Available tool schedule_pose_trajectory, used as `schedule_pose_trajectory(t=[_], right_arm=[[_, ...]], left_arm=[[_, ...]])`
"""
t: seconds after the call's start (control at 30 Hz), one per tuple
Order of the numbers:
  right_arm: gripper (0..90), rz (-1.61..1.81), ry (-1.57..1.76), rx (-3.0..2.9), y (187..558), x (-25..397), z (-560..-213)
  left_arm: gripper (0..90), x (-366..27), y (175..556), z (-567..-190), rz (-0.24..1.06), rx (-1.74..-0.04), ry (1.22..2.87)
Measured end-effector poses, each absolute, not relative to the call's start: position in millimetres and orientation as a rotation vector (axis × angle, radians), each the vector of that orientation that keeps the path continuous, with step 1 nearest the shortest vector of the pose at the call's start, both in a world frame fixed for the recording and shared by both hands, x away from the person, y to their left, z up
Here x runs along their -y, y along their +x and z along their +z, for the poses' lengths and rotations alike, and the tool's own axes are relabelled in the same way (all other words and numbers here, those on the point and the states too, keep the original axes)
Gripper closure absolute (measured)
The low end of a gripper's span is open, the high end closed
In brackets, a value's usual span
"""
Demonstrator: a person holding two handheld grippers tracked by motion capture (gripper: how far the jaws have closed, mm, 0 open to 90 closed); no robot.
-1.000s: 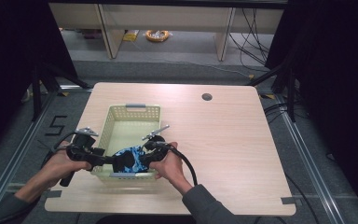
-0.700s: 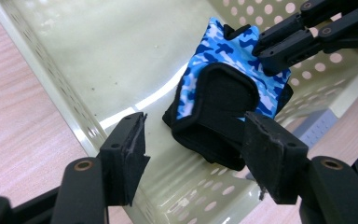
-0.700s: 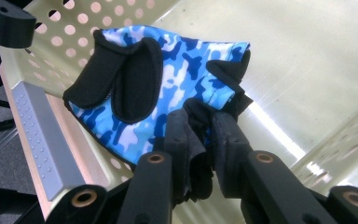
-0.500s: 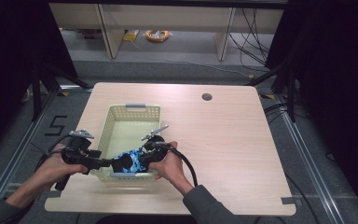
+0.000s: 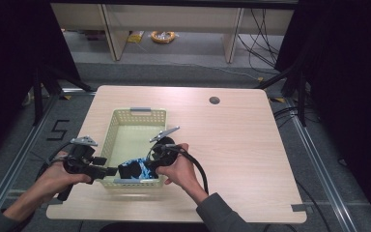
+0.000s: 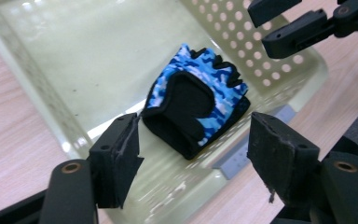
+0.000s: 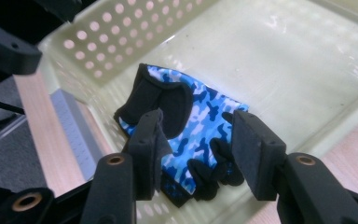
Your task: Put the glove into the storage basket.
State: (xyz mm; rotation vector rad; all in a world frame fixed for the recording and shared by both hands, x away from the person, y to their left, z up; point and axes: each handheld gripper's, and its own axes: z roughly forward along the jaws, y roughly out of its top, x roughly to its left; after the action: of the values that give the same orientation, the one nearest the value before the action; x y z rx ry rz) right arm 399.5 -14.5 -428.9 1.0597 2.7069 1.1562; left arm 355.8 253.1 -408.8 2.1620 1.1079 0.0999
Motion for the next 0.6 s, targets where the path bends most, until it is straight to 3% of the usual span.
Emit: schedule_pose_trajectory(t=[0.6], right_arm=[[48.5, 1.23, 1.088, -2.645, 389.9, 62.9, -419.2]], left_arm=[[28.2, -218.1, 335.1, -408.0, 0.054, -1.027, 2.078]])
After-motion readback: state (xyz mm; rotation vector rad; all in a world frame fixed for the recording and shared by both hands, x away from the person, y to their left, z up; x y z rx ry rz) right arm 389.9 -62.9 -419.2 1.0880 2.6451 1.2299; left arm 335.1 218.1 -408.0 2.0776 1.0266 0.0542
